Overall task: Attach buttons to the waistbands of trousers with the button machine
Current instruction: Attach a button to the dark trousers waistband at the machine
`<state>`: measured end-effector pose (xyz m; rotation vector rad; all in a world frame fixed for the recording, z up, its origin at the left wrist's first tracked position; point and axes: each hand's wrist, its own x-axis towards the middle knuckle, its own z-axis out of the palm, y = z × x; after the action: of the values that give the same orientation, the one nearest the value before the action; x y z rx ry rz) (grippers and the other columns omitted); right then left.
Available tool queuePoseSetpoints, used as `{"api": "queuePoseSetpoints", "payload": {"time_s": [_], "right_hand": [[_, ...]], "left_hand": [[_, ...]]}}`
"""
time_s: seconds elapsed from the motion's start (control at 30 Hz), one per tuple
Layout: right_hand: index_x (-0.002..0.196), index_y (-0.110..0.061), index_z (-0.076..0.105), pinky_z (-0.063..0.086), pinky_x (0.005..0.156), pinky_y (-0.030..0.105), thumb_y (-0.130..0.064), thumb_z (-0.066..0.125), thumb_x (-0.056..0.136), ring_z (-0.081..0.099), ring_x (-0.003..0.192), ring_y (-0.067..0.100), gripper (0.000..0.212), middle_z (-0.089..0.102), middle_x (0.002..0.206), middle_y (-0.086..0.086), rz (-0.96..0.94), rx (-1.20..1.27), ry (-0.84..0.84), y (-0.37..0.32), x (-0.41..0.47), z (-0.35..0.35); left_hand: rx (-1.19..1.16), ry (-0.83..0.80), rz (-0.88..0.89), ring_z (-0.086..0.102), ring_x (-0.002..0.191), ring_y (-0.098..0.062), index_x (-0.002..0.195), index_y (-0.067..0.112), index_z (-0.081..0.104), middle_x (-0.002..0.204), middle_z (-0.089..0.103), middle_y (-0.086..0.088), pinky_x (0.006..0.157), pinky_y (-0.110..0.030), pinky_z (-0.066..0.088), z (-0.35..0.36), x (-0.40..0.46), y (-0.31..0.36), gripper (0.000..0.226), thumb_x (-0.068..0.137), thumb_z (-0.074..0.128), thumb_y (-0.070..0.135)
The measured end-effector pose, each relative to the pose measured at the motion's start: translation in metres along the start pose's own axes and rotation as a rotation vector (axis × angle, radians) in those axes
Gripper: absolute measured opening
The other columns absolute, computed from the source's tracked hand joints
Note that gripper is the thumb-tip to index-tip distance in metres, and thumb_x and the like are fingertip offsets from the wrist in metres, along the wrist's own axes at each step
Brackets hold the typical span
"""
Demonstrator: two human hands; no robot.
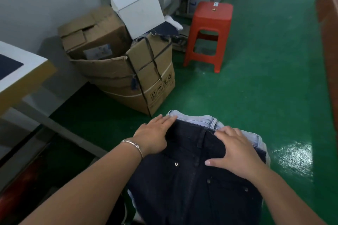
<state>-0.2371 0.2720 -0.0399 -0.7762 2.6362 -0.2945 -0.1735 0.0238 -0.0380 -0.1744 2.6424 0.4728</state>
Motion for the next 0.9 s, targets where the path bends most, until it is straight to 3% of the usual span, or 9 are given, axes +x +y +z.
{"api": "queuePoseSetpoints", "payload": {"time_s": [0.2,0.33,0.4,0.5,0.6,0.67,0.77,0.83,0.9], "right_hand": [[0.132,-0.023,0.047,0.042,0.096,0.032,-0.069,0.072,0.061,0.043,0.119,0.015,0.089,0.045,0.128,-0.007,0.114,-0.102,-0.144,0.018,0.000,-0.013],[0.092,-0.033,0.042,0.036,0.086,0.032,-0.069,0.071,0.063,0.050,0.085,0.008,0.055,0.050,0.087,-0.018,0.113,-0.146,-0.020,0.021,-0.004,-0.025],[0.094,-0.035,0.040,0.041,0.084,0.033,-0.060,0.075,0.066,0.052,0.078,0.007,0.052,0.053,0.081,-0.016,0.095,-0.041,0.008,0.019,-0.007,-0.028],[0.117,-0.038,0.044,0.048,0.083,0.031,-0.049,0.076,0.075,0.052,0.082,0.001,0.054,0.053,0.091,-0.019,0.097,0.159,-0.044,0.006,-0.016,-0.035],[0.130,-0.040,0.053,0.045,0.094,0.024,-0.038,0.071,0.084,0.056,0.102,-0.006,0.050,0.059,0.117,-0.027,-0.055,0.174,-0.071,-0.006,-0.022,-0.047],[0.127,-0.048,0.055,0.041,0.098,0.016,-0.033,0.067,0.089,0.051,0.115,-0.012,0.043,0.054,0.122,-0.036,-0.170,0.155,-0.041,-0.013,-0.027,-0.059],[0.113,-0.060,0.059,0.043,0.085,0.009,-0.028,0.064,0.091,0.055,0.102,-0.019,0.039,0.056,0.105,-0.047,-0.302,0.172,-0.035,-0.024,-0.033,-0.077],[0.109,-0.058,0.063,0.044,0.072,0.008,-0.023,0.064,0.091,0.060,0.084,-0.016,0.039,0.059,0.087,-0.048,-0.337,0.199,-0.015,-0.026,-0.035,-0.081],[0.103,-0.052,0.069,0.039,0.071,0.006,-0.027,0.066,0.090,0.059,0.084,-0.014,0.029,0.061,0.082,-0.044,-0.314,0.110,0.025,-0.025,-0.031,-0.077]], "left_hand": [[0.146,-0.006,-0.021,0.031,0.124,-0.026,0.144,0.038,0.030,0.131,0.038,-0.004,0.101,-0.036,0.034,0.001,0.007,0.010,0.064,0.087,0.056,0.025],[0.121,0.020,0.000,0.025,0.132,-0.024,0.118,0.032,0.045,0.137,0.032,0.000,0.102,-0.036,0.033,-0.004,0.006,0.011,0.039,0.084,0.060,0.023],[0.035,-0.041,-0.008,0.022,0.138,-0.021,0.120,0.030,0.044,0.147,0.030,0.003,0.104,-0.038,0.033,-0.007,0.007,0.012,0.041,0.084,0.063,0.024],[-0.124,-0.137,-0.015,0.023,0.141,-0.023,0.148,0.032,0.024,0.154,0.030,0.000,0.111,-0.041,0.034,-0.012,0.005,0.016,0.082,0.081,0.071,0.028],[-0.033,-0.072,0.078,0.010,0.147,-0.023,0.154,0.041,0.004,0.161,0.014,0.006,0.114,-0.047,0.030,-0.017,-0.003,0.026,0.105,0.077,0.075,0.033],[0.011,-0.028,0.141,0.003,0.148,-0.022,0.152,0.046,0.001,0.163,0.007,0.005,0.116,-0.049,0.025,-0.019,-0.006,0.033,0.106,0.077,0.075,0.036],[0.066,0.041,0.212,-0.002,0.150,-0.019,0.153,0.045,0.011,0.164,0.005,0.006,0.119,-0.050,0.011,-0.023,-0.008,0.041,0.094,0.081,0.072,0.043],[0.136,0.109,0.225,0.010,0.149,-0.018,0.153,0.037,0.019,0.161,0.020,0.006,0.120,-0.049,0.008,-0.024,-0.011,0.039,0.084,0.085,0.067,0.047],[0.173,0.164,0.179,0.024,0.145,-0.020,0.154,0.031,0.019,0.156,0.030,0.004,0.119,-0.047,0.019,-0.020,-0.016,0.029,0.077,0.091,0.061,0.045]]}}
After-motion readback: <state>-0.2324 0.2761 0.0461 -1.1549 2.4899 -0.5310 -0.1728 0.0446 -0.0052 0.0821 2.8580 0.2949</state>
